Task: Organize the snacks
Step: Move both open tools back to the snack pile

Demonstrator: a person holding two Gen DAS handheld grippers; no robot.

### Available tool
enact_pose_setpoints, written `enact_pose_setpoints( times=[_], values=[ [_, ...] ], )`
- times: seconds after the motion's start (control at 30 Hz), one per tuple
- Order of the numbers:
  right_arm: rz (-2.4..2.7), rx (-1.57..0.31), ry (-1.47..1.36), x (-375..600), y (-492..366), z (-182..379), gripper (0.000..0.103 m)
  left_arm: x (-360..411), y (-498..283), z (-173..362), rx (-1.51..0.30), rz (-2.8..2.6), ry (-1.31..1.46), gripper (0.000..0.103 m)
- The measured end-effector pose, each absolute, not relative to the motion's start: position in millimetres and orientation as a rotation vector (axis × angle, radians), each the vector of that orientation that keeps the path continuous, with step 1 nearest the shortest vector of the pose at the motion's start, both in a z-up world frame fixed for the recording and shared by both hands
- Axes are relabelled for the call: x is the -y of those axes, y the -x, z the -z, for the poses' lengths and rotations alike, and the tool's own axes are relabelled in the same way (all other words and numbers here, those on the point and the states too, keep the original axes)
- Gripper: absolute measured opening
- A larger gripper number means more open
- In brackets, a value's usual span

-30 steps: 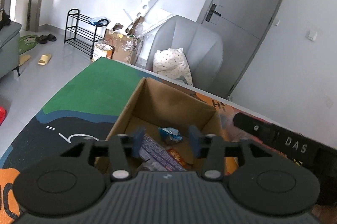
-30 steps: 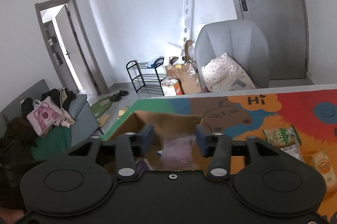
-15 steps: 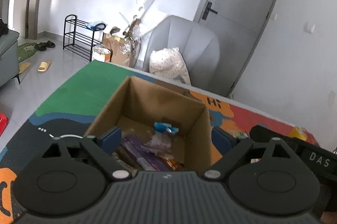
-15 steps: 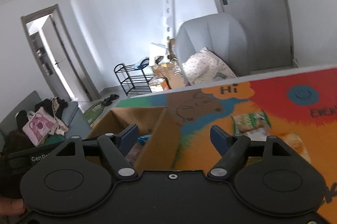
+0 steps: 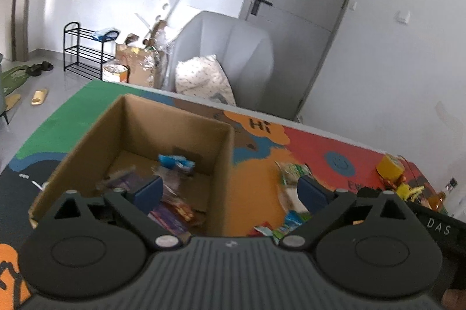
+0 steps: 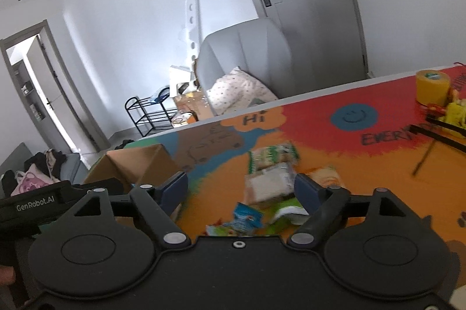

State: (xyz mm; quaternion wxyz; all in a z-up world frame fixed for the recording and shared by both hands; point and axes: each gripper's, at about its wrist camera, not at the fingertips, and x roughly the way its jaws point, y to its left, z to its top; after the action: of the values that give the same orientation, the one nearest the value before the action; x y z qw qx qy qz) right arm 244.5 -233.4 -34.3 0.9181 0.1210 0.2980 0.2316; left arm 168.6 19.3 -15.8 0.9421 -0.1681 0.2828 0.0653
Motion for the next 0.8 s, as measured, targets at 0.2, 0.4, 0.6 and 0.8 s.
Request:
enact_pose_setpoints(
  times=[0.2,0.4,0.6,0.8],
  values=[
    [-0.439,-0.621,-0.267,256.3,-245.8,41.7,0.097,0.0,-173.4,19.6,-0.596,-0.078,0.333,0.1],
    [-0.422,-0.618,-0.288,277.4,-246.0,48.6,0.102,20.4,-179.5,19.7,-0.599,-0.044,0.308,0.101],
    [-0.39,-0.633,-0.3,295.6,-249.9,56.7,0.103,40.6,-187.6,22.6,-0.611,0.013,0.286,0.101],
    [-0.373,-0.651,-0.32,309.5,-254.9,69.2,0.102,59.2,-196.2,29.8,-0.613,0.036,0.263,0.1]
  ],
)
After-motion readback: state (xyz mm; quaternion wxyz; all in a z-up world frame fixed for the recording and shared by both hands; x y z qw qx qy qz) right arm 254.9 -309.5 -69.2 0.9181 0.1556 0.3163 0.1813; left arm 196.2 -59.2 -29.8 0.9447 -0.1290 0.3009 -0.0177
